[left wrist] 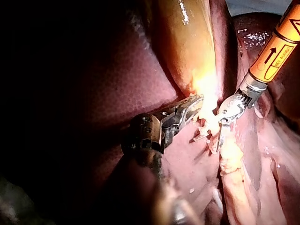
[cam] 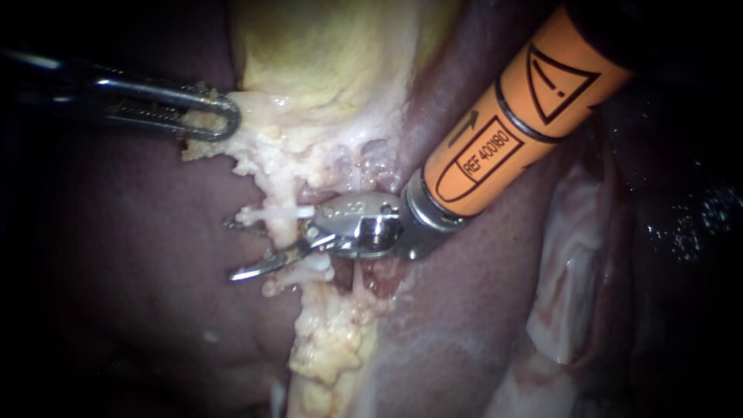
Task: Go to the cutting position left tube
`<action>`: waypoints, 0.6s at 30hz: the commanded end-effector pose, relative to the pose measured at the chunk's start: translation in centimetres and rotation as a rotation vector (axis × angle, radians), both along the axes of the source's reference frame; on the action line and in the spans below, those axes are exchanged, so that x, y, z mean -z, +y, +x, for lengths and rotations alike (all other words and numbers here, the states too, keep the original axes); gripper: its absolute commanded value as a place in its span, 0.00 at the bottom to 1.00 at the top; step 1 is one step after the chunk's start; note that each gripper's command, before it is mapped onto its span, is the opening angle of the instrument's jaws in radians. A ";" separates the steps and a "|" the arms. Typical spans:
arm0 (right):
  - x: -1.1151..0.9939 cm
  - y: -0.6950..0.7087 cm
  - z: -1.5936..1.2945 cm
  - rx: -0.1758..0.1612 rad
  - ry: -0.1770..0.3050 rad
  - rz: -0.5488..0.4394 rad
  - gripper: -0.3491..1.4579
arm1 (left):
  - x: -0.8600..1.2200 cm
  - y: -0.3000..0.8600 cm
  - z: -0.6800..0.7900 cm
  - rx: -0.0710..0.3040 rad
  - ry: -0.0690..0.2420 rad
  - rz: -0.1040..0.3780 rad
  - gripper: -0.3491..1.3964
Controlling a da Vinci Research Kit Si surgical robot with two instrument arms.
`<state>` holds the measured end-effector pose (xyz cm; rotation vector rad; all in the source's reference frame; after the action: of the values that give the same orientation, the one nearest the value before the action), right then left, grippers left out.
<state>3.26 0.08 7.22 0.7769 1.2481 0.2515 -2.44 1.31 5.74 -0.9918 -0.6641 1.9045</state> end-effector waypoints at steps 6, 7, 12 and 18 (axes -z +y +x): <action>0.33 0.01 0.03 -0.019 0.012 0.073 0.98 | -0.01 0.00 0.00 0.001 0.001 0.000 0.00; 0.40 0.02 0.03 -0.021 0.016 0.082 0.98 | -0.01 0.00 0.00 0.001 0.001 0.000 0.00; 0.77 0.07 0.01 -0.021 0.019 0.121 0.98 | -0.03 -0.01 0.00 0.003 0.003 -0.003 0.00; 0.95 0.10 0.00 -0.024 0.025 0.142 0.98 | -0.03 -0.01 0.00 0.004 0.003 -0.003 0.00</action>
<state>3.26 0.18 6.27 0.8889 1.2750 0.3537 -2.44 1.30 5.77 -0.9910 -0.6573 1.9040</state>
